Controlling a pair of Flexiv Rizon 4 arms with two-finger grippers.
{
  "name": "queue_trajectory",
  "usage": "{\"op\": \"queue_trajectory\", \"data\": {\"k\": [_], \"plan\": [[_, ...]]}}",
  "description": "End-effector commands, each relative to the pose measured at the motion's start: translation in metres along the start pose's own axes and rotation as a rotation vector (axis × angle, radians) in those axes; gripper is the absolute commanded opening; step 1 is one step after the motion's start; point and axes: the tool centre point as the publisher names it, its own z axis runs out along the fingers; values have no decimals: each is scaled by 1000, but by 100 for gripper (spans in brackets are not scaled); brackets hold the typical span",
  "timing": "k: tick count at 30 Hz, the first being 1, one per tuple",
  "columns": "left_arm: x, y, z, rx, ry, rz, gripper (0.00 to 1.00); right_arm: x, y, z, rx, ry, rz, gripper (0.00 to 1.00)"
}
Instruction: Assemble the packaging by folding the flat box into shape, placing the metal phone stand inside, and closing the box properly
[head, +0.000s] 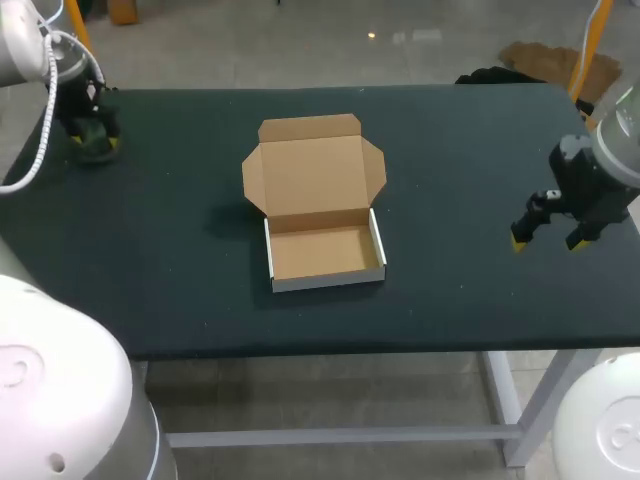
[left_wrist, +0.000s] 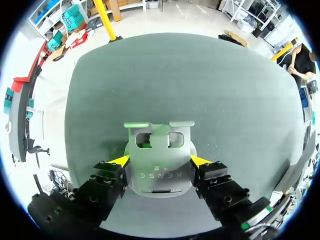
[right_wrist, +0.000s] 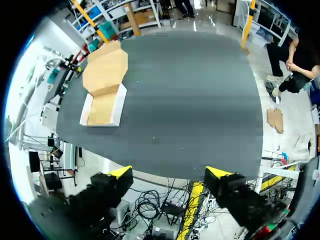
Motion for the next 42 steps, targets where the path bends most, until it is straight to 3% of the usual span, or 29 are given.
{"op": "queue_trajectory", "data": {"k": [1,2,4,9,15,20,28,33,42], "plan": [[17,34,-35,52,-21,11,0,0,-4,-2,-10,14,-61,100],[20,37,-39,52,-18,15,0,2,-5,-4,-45,61,-107,100],[25,44,-45,54,-17,16,0,7,-6,-6,-68,55,-174,100],[38,63,-62,54,-15,22,0,18,-6,-3,-175,177,-361,100],[53,90,-85,61,-14,50,0,22,-9,0,-254,224,-546,100],[67,114,-103,64,-2,63,0,19,-13,8,-249,211,-690,100],[92,149,-123,59,-10,97,0,19,-13,31,-223,289,-834,100],[102,163,-132,59,-11,111,0,22,-6,49,-183,294,-867,100],[117,185,-143,62,-7,123,0,29,6,59,-186,295,-897,100]]}}
